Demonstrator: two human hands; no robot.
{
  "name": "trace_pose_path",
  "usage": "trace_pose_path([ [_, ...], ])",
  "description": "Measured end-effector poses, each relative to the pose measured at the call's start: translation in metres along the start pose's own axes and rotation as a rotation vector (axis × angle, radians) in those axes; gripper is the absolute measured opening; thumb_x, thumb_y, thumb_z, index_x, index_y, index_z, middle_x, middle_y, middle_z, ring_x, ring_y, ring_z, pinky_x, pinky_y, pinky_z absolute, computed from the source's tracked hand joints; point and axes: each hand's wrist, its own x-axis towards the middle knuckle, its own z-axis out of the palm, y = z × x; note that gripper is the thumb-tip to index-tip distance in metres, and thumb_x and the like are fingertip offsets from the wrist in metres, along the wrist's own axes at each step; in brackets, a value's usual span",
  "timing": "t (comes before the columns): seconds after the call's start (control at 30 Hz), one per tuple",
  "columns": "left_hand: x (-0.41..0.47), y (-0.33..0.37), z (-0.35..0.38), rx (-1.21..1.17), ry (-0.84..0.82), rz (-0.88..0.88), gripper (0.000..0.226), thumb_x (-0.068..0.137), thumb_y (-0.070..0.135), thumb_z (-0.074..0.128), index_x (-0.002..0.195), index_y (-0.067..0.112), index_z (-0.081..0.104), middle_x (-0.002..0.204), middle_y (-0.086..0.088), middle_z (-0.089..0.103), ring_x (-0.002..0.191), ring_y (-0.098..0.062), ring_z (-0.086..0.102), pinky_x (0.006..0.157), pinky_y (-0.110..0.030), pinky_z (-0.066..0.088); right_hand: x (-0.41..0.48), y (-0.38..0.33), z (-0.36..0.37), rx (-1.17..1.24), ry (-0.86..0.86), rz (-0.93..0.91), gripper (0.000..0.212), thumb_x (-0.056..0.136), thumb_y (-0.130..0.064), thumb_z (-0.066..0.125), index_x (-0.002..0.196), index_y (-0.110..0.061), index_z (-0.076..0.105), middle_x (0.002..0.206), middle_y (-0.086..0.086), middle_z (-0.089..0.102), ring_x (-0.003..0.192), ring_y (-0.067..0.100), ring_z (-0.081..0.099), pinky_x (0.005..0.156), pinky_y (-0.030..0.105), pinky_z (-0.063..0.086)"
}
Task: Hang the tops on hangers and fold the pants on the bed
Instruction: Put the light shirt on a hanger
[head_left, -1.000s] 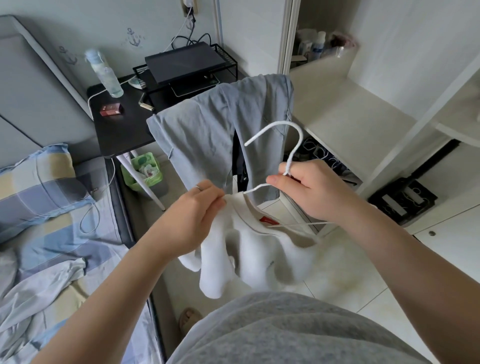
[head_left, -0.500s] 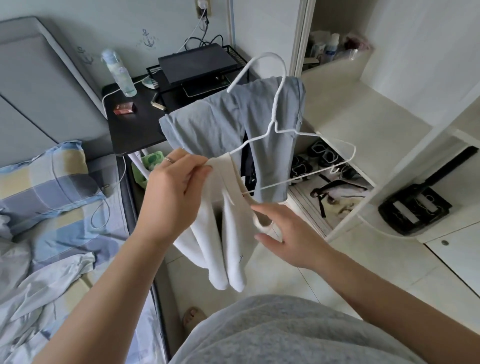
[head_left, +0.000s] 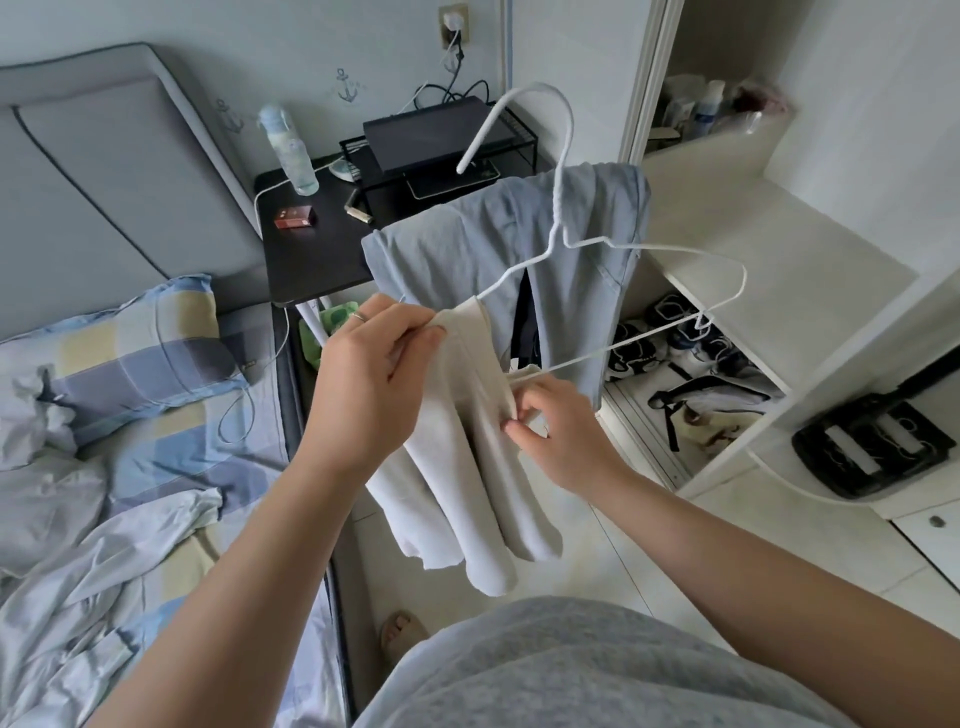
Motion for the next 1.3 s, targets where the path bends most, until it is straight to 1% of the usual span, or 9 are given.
trace_pose_path([
  [0.1,-0.001,-0.004,-0.002,0.003,0.032,-0.029,0.011,0.095,0.011,0.062,0.090,0.008,0.071,0.078,0.016,0.053,0.079,-0.003,0.051,0.072,-0.008,0.035,-0.009,0.006,-0.006,0.096,-0.122,0.115,0.018,0.093,-0.025,0.061,0.083,-0.026,0.047,0.080,-0.008,0.061,0.071,0.004,0.055,0.066,0.020,0.038],
  [0.2,-0.001,-0.005,-0.002,-0.004,0.029,-0.041,0.013,0.095,0.014,0.061,0.090,0.008,0.071,0.078,0.015,0.054,0.079,-0.004,0.052,0.072,-0.010,0.036,-0.017,0.022,-0.004,0.013,-0.349,0.258,0.022,0.095,-0.033,0.061,0.102,-0.014,0.053,0.091,0.000,0.066,0.084,0.021,0.062,0.075,0.035,0.047],
  [0.33,-0.002,-0.004,-0.004,-0.006,-0.012,-0.043,0.012,0.096,0.012,0.061,0.089,0.009,0.070,0.076,0.016,0.052,0.079,-0.003,0.051,0.072,-0.010,0.035,-0.027,0.043,-0.002,-0.307,-0.485,0.321,0.047,0.097,-0.040,0.059,0.066,-0.018,0.030,0.064,-0.003,0.039,0.071,0.022,0.043,0.062,0.030,0.025],
  [0.57,-0.003,-0.022,-0.030,0.082,-0.166,-0.021,0.012,0.097,0.006,0.062,0.099,0.006,0.074,0.084,0.002,0.059,0.083,0.000,0.052,0.072,-0.008,0.036,-0.018,0.070,-0.061,-0.479,-0.373,0.182,0.039,0.099,-0.038,0.057,0.065,-0.022,0.047,0.068,-0.005,0.054,0.070,0.013,0.049,0.112,0.038,0.021],
  [0.7,-0.004,-0.032,-0.049,0.141,-0.254,-0.027,0.016,0.097,0.006,0.060,0.105,0.003,0.074,0.092,0.011,0.062,0.084,0.001,0.052,0.076,-0.001,0.034,-0.016,0.066,-0.101,-0.465,-0.217,-0.008,0.051,0.094,-0.029,0.068,0.060,-0.032,0.030,0.060,-0.013,0.038,0.071,0.014,0.043,0.105,0.042,0.028],
  [0.83,0.000,-0.037,-0.060,0.145,-0.296,-0.037,0.016,0.096,0.003,0.060,0.105,0.006,0.073,0.091,0.014,0.064,0.082,0.014,0.054,0.072,0.002,0.032,-0.011,0.056,-0.128,-0.548,-0.171,-0.121,0.029,0.094,-0.024,0.069,0.070,-0.016,0.054,0.070,-0.016,0.046,0.085,0.016,0.055,0.110,0.042,0.021],
  [1.07,0.003,-0.048,-0.060,0.180,-0.410,-0.036,0.014,0.097,0.008,0.060,0.102,0.009,0.073,0.088,0.017,0.063,0.081,0.005,0.057,0.068,-0.003,0.036,-0.006,0.035,-0.156,-0.657,-0.048,-0.185,0.015,0.093,-0.019,0.070,0.080,-0.012,0.067,0.091,-0.003,0.070,0.116,0.019,0.062,0.115,0.047,0.012],
  [1.2,0.004,-0.045,-0.035,0.225,-0.492,-0.030,0.014,0.098,0.009,0.060,0.095,0.009,0.074,0.084,0.006,0.063,0.082,-0.010,0.058,0.071,-0.018,0.039,0.006,0.002,-0.165,-0.565,-0.106,-0.221,0.016,0.097,-0.014,0.063,0.088,-0.002,0.070,0.088,0.007,0.068,0.097,0.034,0.062,0.097,0.049,0.041],
  [1.3,0.004,-0.036,-0.007,0.237,-0.461,-0.025,0.015,0.098,0.009,0.060,0.093,0.006,0.074,0.086,-0.007,0.064,0.081,-0.022,0.059,0.068,-0.019,0.036,0.016,-0.040,-0.167,-0.425,-0.075,-0.307,0.013,0.098,-0.007,0.059,0.090,-0.001,0.068,0.087,0.007,0.063,0.086,0.028,0.056,0.079,0.041,0.044],
])
